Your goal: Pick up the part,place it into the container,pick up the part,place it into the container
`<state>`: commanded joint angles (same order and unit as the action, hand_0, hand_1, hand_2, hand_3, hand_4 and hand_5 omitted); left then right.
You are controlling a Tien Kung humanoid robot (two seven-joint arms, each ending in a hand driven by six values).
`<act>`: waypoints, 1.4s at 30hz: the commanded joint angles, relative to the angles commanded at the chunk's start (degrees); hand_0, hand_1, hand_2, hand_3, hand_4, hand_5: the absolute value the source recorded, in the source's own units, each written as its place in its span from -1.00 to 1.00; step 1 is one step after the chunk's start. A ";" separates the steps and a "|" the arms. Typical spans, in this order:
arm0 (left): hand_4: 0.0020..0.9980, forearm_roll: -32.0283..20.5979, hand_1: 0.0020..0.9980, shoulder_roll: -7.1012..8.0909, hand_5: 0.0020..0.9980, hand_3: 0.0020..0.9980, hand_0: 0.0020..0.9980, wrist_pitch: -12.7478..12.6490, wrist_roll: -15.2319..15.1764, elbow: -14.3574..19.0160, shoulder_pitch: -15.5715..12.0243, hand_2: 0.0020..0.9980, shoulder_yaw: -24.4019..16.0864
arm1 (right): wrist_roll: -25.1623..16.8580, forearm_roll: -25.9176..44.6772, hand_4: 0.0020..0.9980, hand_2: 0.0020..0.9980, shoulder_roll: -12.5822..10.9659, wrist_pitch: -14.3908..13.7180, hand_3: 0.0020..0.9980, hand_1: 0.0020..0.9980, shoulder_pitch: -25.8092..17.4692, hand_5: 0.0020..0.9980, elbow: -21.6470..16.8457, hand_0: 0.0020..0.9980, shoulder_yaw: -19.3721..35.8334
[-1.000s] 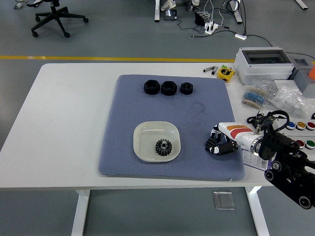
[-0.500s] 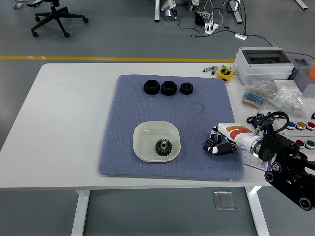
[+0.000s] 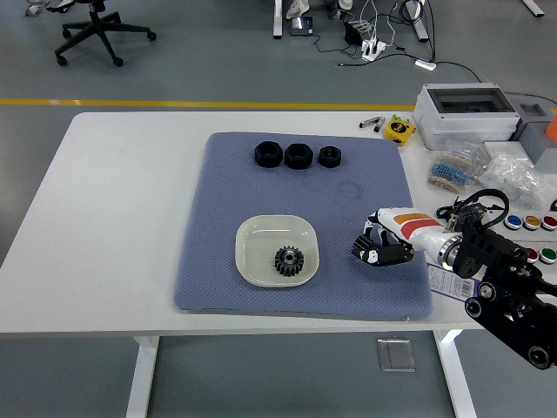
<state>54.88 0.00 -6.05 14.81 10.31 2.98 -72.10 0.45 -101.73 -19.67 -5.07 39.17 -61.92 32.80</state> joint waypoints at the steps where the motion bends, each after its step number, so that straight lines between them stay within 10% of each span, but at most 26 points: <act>1: -0.02 -0.19 0.58 0.00 0.44 0.15 0.64 -0.02 -0.05 0.00 0.00 0.66 0.09 | 0.06 -0.19 0.37 -0.78 0.14 -0.25 -0.56 -1.00 0.16 0.01 -0.93 -1.00 -0.03; 19: -0.01 -1.60 0.59 0.00 0.44 0.16 0.65 -0.74 -0.41 0.00 0.44 0.67 1.00 | 0.68 1.58 0.46 -0.75 11.12 -3.49 -0.47 -0.98 8.03 -0.07 3.97 -1.00 -6.74; 20: -0.01 -1.73 0.59 0.00 0.43 0.16 0.65 -0.78 -0.43 0.00 0.50 0.67 1.10 | 0.55 1.08 0.89 -0.59 11.60 -4.62 -0.20 -0.91 8.31 -0.19 4.86 -1.00 -7.24; 22: -0.01 -1.83 0.59 0.00 0.43 0.16 0.65 -0.83 -0.41 0.00 0.60 0.67 1.27 | 0.15 -0.07 0.89 -0.59 12.25 -6.31 -0.20 -0.91 8.68 -0.19 6.29 -1.00 -7.81; 42: -0.01 -0.57 0.59 0.00 0.42 0.15 0.65 -1.00 -0.18 0.00 0.43 0.67 0.17 | -0.24 -2.53 1.00 -0.49 11.39 -11.14 -0.01 -0.84 8.36 -0.01 4.83 -1.00 -6.50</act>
<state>54.31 0.00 -7.05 14.64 10.31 3.41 -71.94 0.22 -104.27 -8.29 -16.21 47.52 -57.10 26.30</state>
